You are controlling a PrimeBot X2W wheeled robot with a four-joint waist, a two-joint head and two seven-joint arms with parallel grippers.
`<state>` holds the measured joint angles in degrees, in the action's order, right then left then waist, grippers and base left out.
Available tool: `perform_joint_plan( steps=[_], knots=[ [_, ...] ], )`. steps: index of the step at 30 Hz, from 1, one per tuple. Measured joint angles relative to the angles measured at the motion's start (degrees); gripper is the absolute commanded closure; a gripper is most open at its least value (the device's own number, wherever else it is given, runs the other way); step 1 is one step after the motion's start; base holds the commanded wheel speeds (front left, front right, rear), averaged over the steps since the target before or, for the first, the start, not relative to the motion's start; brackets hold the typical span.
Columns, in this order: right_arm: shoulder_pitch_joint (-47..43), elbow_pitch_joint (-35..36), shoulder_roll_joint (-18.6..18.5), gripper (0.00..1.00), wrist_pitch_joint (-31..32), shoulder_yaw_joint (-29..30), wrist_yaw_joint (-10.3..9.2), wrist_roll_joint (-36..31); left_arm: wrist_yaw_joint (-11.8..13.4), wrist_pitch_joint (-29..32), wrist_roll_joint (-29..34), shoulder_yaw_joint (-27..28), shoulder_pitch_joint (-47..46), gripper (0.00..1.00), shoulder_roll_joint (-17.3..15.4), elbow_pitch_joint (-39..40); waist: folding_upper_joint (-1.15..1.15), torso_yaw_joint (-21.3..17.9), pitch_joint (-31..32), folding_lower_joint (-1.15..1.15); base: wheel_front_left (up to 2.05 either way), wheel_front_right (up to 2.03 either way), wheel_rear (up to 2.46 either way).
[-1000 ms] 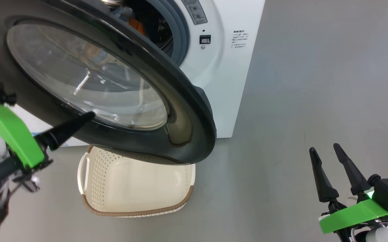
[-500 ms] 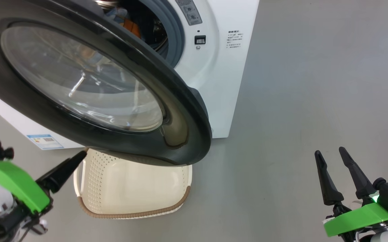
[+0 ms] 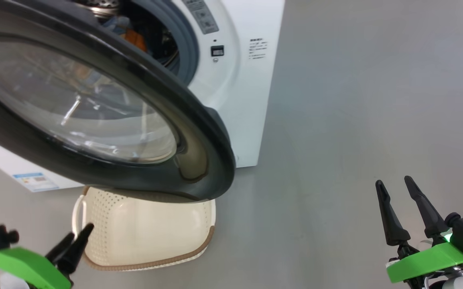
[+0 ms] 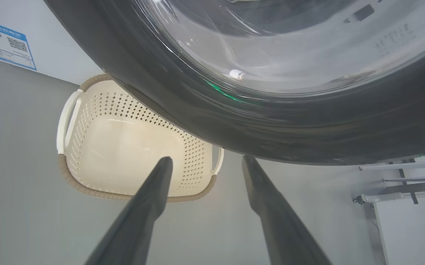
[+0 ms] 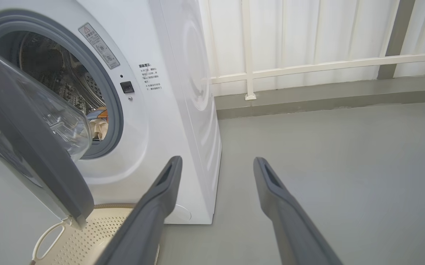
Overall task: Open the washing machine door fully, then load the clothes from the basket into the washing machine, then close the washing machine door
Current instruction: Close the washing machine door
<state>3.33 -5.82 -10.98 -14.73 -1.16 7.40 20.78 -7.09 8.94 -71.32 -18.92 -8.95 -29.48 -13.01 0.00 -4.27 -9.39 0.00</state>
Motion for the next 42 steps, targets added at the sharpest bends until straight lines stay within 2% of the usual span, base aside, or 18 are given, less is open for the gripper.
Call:
perform_joint_plan(
  steps=[7, 15, 19, 21, 24, 34, 39, 42],
  knots=[
    [0.0, -0.1, 0.0, 0.0, 0.0, 0.1, 0.01, 0.1, -0.2, -8.1, 0.0, -3.3, 1.2, 0.0, 1.3, -4.7, 0.0, -2.0, 0.5, 0.0, 0.0, 0.0, 0.0],
    [-0.1, -0.7, 0.0, 0.0, 0.0, 0.1, 0.01, 0.1, -0.2, -20.4, 1.9, -6.7, 1.9, 0.0, 2.2, -8.6, 0.0, -3.7, 0.9, 0.0, 0.0, 0.0, 0.0],
    [-0.1, -1.1, 0.0, 0.0, 0.0, 0.1, 0.0, 0.1, -0.2, -22.8, 4.0, -6.7, 1.9, 0.0, 2.4, -10.3, 0.0, -4.1, 1.1, 0.0, 0.0, 0.0, 0.0],
    [-0.1, -1.4, 0.0, 0.0, 0.0, 0.1, 0.01, 0.1, -0.2, -23.1, 6.1, -4.5, 2.0, 0.0, 3.5, -10.7, 0.0, -4.4, 1.2, 0.0, 0.0, 0.0, 0.0],
    [-0.1, -1.4, 0.0, 0.0, 0.0, 0.2, 0.01, 0.1, -0.2, -23.2, 13.3, 3.1, 2.4, 0.0, 6.8, -9.2, 0.0, -4.4, 1.3, 0.0, 0.0, 0.0, 0.0],
    [0.0, -1.5, -0.1, 0.0, 0.0, 1.7, 0.0, 0.1, -0.3, -23.6, 36.7, 18.3, 7.7, 0.0, 17.1, -0.6, 0.0, -4.8, 0.9, 0.0, 0.0, 0.0, 0.0],
    [0.0, -1.5, -0.1, 0.0, 0.0, 1.9, 0.01, 0.1, -0.3, -23.6, 43.8, 22.2, 8.6, 0.0, 20.0, 3.1, 0.0, -4.9, 0.7, 0.0, 0.0, 0.0, 0.0],
    [0.0, -1.4, 0.0, 0.0, 0.0, 2.0, 0.0, 0.1, -0.3, -23.6, 47.3, 23.3, 9.3, 0.0, 20.5, 4.8, 0.0, -4.9, 0.5, 0.0, 0.0, 0.0, 0.0]
  ],
)
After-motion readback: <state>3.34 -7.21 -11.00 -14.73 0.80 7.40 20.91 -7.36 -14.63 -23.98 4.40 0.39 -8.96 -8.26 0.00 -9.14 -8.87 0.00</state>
